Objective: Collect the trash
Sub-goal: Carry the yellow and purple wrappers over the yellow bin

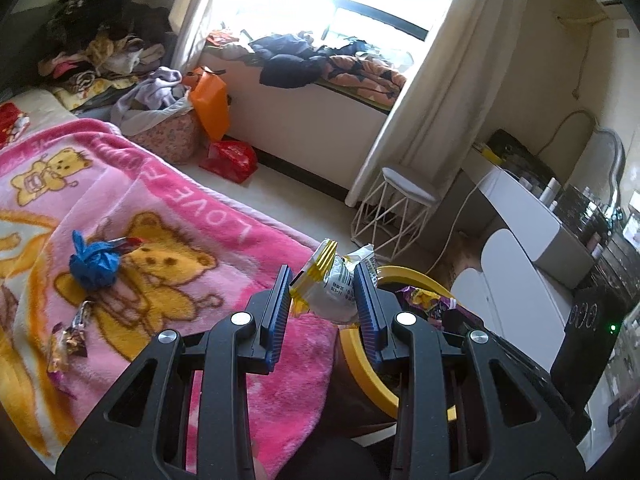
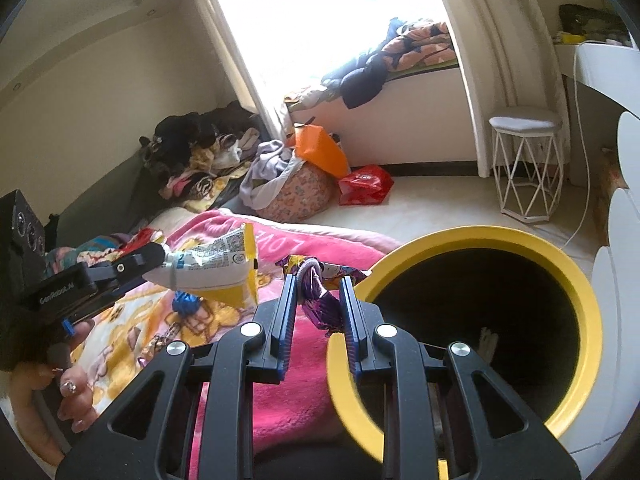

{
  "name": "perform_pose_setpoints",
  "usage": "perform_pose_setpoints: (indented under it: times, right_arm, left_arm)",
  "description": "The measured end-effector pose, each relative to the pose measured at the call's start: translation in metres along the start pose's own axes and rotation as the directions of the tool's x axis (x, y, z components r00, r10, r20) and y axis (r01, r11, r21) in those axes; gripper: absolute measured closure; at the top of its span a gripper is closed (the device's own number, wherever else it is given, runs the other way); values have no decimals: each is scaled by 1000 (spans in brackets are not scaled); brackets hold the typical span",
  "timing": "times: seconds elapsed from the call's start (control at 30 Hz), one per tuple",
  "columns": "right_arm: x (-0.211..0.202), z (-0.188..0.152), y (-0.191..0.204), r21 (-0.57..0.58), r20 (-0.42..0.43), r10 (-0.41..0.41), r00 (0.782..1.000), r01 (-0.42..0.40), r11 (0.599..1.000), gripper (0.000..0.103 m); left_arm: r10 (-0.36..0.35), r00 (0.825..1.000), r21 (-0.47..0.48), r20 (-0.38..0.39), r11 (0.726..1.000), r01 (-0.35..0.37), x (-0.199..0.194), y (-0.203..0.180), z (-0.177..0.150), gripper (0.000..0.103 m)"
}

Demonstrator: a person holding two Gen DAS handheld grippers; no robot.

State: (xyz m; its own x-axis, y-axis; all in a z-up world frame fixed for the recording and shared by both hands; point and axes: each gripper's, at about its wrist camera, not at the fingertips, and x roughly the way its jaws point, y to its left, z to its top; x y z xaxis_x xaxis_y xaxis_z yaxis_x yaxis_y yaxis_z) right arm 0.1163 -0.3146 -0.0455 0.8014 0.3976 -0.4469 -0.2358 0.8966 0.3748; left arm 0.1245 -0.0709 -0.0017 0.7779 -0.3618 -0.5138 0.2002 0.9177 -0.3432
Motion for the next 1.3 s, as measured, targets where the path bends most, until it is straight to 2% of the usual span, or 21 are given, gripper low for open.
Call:
perform_pose_setpoints:
  times: [0.6,1.3]
  right_arm:
    - [-18,4,-31,59,41,-78,996,75,995,82]
    - [-27,-2,-75,127,53,-211,976,203,971,82]
  left_arm:
    - [-42,999,56,-34,998,43,14,-32,-8,78]
    - [-78,993,129,-92,988,90,40,-74,-25,78]
